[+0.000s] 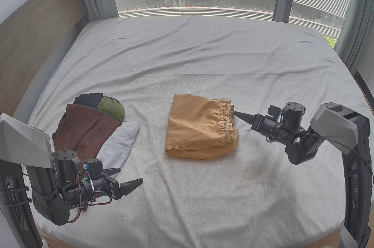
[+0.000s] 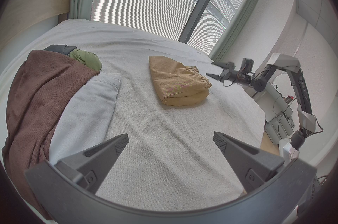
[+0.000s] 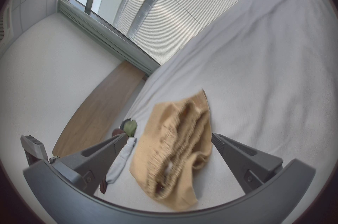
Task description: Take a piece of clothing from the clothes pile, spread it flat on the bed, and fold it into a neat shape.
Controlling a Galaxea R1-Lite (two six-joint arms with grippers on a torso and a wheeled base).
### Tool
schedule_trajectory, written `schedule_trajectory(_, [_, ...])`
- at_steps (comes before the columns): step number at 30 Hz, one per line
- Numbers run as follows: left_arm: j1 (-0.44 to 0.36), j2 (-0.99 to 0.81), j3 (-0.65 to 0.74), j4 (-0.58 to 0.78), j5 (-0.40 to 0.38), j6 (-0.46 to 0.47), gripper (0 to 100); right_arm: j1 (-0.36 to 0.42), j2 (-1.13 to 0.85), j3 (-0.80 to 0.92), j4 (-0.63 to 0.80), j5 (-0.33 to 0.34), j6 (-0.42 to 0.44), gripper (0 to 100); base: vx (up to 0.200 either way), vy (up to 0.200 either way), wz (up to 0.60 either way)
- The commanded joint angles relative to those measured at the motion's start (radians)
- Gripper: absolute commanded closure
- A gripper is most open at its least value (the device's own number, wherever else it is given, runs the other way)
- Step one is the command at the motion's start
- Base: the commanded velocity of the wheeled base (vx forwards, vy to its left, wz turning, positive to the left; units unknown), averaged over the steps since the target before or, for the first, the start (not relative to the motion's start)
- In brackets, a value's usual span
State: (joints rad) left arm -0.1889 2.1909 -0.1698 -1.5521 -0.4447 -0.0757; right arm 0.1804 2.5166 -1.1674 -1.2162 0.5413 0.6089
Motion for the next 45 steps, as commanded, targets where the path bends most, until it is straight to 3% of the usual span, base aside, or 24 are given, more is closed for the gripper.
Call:
schedule_trajectory(1, [0.002, -0.010, -0.002, 0.000, 0.000, 0.001, 0, -0.002, -0.142, 0.011, 0.004, 0.002, 0.011, 0, 0.000, 0.000, 0.00])
schedule_trajectory(13, [0.008, -0.010, -0.002, -0.002, 0.000, -0.001, 0, 0.186, -0.055, 0.014, 0.012, -0.001, 0.006, 0, 0.000, 0.000, 0.00])
schedule_trajectory(18, [0.008, -0.010, -0.002, 0.000, 0.000, -0.001, 0, 0.188, 0.019, -0.006, 0.012, -0.001, -0.011, 0, 0.000, 0.000, 0.00])
schedule_trajectory(21, [0.008, -0.010, -0.002, -0.002, 0.000, -0.001, 0, 0.163, 0.079, -0.006, 0.010, -0.003, -0.069, 0, 0.000, 0.000, 0.00])
schedule_trajectory(29, [0.006, -0.010, -0.002, 0.000, 0.000, -0.002, 0, 0.143, 0.057, 0.029, -0.014, -0.032, -0.072, 0, 0.000, 0.000, 0.00])
schedule_trajectory(34, [0.013, -0.080, -0.016, -0.002, -0.025, -0.033, 0, 0.148, -0.094, 0.127, -0.074, -0.032, -0.067, 0, 0.000, 0.000, 0.00])
schedule_trajectory(40, [-0.014, -0.321, -0.014, 0.001, -0.039, -0.208, 0, 0.145, -0.383, 0.284, -0.083, -0.034, -0.075, 0, 0.000, 0.000, 0.00])
schedule_trajectory(42, [-0.049, -0.462, -0.017, 0.001, -0.049, -0.300, 0, 0.123, -0.581, 0.396, -0.071, -0.035, -0.113, 0, 0.000, 0.000, 0.00])
schedule_trajectory(45, [-0.067, -0.596, 0.006, 0.003, -0.081, -0.355, 0, 0.086, -0.751, 0.523, -0.065, -0.035, -0.215, 0, 0.000, 0.000, 0.00])
